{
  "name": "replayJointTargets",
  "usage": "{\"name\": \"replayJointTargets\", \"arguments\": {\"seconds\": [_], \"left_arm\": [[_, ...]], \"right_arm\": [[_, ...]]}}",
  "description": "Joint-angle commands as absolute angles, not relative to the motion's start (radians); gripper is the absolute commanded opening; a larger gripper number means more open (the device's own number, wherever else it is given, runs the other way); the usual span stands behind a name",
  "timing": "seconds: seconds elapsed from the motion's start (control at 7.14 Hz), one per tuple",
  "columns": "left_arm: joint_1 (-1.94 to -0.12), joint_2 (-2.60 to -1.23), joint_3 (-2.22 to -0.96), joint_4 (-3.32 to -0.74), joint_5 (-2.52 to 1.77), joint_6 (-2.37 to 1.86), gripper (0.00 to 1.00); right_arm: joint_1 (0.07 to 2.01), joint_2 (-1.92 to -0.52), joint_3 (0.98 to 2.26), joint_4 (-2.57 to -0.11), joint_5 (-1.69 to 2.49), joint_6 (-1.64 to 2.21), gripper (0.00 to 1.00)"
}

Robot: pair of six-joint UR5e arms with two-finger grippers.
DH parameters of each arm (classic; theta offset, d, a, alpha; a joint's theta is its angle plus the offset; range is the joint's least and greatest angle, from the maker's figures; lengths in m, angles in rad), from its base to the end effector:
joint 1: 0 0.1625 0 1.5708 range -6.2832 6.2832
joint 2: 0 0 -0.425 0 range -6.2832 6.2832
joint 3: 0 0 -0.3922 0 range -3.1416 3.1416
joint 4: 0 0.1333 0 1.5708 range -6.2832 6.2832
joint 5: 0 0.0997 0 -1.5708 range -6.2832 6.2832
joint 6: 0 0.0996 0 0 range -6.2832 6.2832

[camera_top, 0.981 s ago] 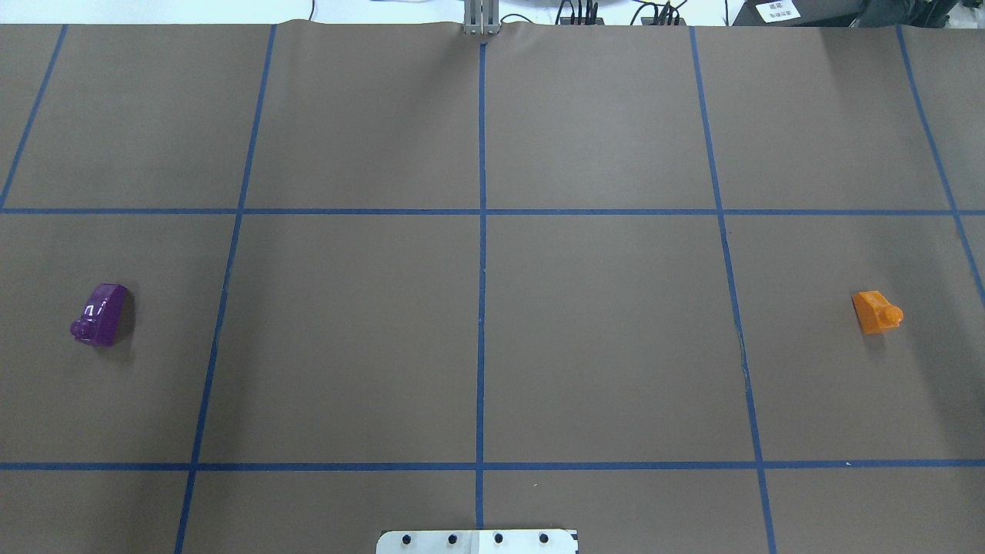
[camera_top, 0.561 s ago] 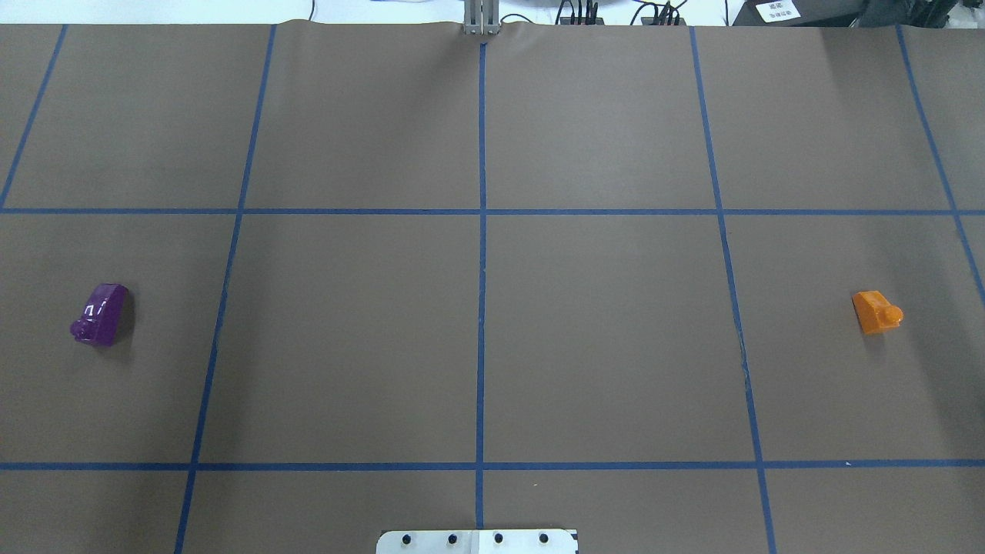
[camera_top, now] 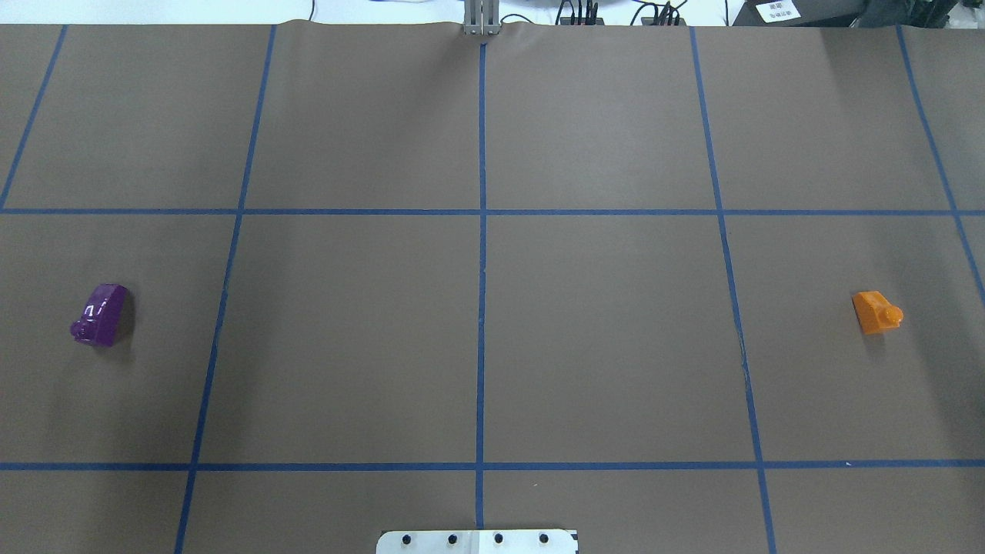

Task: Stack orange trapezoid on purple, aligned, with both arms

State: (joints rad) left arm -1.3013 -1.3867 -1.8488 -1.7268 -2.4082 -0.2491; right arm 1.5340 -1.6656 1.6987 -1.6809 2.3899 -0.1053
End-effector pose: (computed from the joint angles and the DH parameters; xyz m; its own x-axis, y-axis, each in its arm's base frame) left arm 0.0562 -0.4262 0.5835 0.6415 0.1141 -0.7586 -0.1030 0.9927 0.0622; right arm 0.0441 -0.4479 0.6481 0.6768 -0.0739 0.7324 0.1084 0.9941 0.0001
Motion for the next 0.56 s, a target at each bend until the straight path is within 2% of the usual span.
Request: {"name": "replayJointTargets", "arguments": {"seconds": [0.0,0.42], "left_arm": [[-1.140,-1.477,-1.821,-1.735,-2.405,-0.379,1.00],[-0.964,-1.541,-1.751,-1.851,-2.274,-0.591,1.00]], "right_arm": [[1.534,-1.664,1.695,-1.681,2.391,-0.107,1.00],[1.532,-1.664,1.686,-1.681,2.393,-0.110,1.00]]}}
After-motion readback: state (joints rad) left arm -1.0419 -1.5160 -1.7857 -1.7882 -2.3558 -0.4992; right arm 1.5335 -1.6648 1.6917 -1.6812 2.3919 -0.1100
